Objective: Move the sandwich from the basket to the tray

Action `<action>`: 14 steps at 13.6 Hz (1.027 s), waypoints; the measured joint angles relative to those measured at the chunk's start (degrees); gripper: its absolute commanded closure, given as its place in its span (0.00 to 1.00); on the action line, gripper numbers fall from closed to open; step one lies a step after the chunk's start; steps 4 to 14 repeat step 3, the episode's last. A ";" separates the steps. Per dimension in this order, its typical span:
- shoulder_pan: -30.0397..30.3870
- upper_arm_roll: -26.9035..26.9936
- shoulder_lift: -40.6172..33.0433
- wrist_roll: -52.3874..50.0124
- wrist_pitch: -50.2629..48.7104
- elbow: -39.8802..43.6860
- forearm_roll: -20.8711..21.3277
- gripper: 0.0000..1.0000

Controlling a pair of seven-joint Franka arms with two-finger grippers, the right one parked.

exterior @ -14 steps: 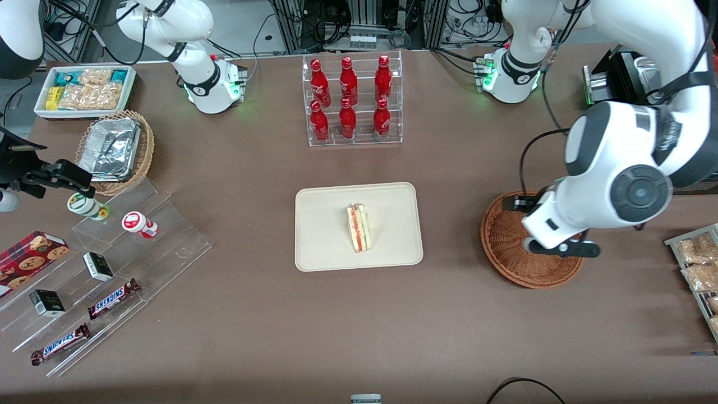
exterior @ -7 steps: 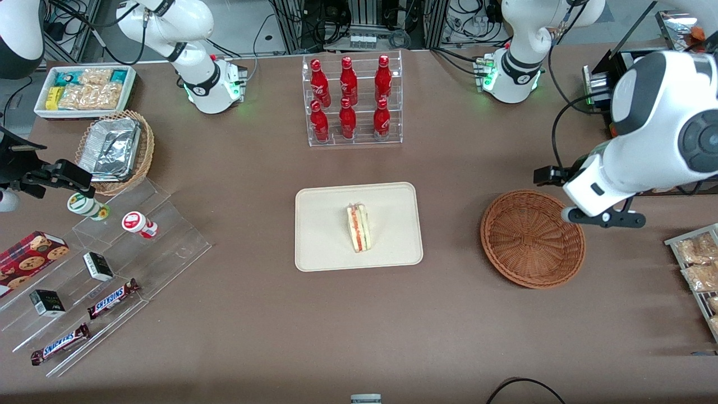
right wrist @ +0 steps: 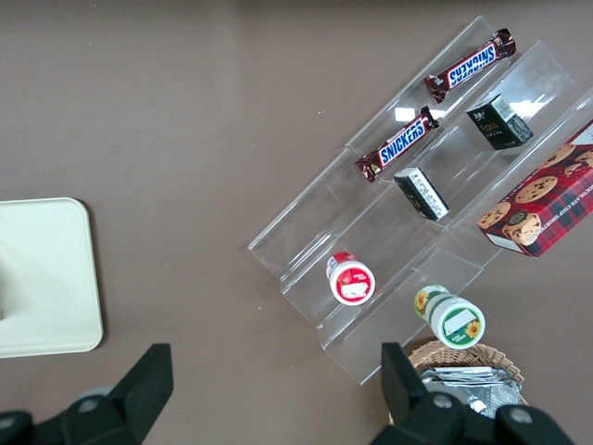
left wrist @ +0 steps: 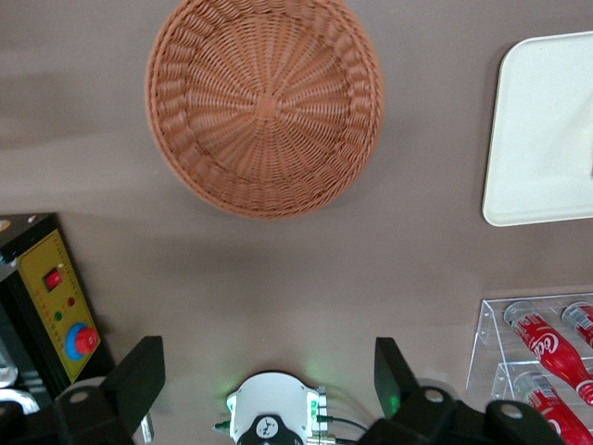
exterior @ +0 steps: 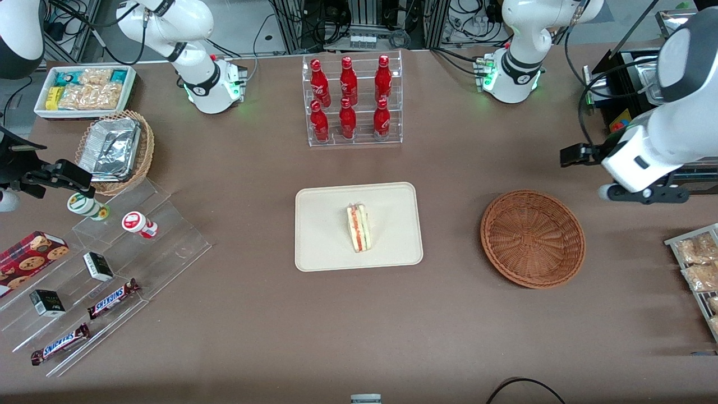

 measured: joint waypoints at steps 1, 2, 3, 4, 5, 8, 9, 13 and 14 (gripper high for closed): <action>0.68 -0.05 -0.85 0.03 -0.88 -0.01 0.00 0.00; 1.07 -0.05 -1.65 0.04 -1.62 -0.01 0.00 0.00; 1.27 -0.04 -2.44 0.04 -2.34 -0.01 0.00 0.00; 1.27 -0.04 -2.44 0.04 -2.34 -0.01 0.00 0.00; 1.27 -0.04 -2.44 0.04 -2.34 -0.01 0.00 0.00; 1.27 -0.04 -2.44 0.04 -2.34 -0.01 0.00 0.00; 1.27 -0.04 -2.44 0.04 -2.34 -0.01 0.00 0.00; 1.27 -0.04 -2.44 0.04 -2.34 -0.01 0.00 0.00; 1.27 -0.04 -2.44 0.04 -2.34 -0.01 0.00 0.00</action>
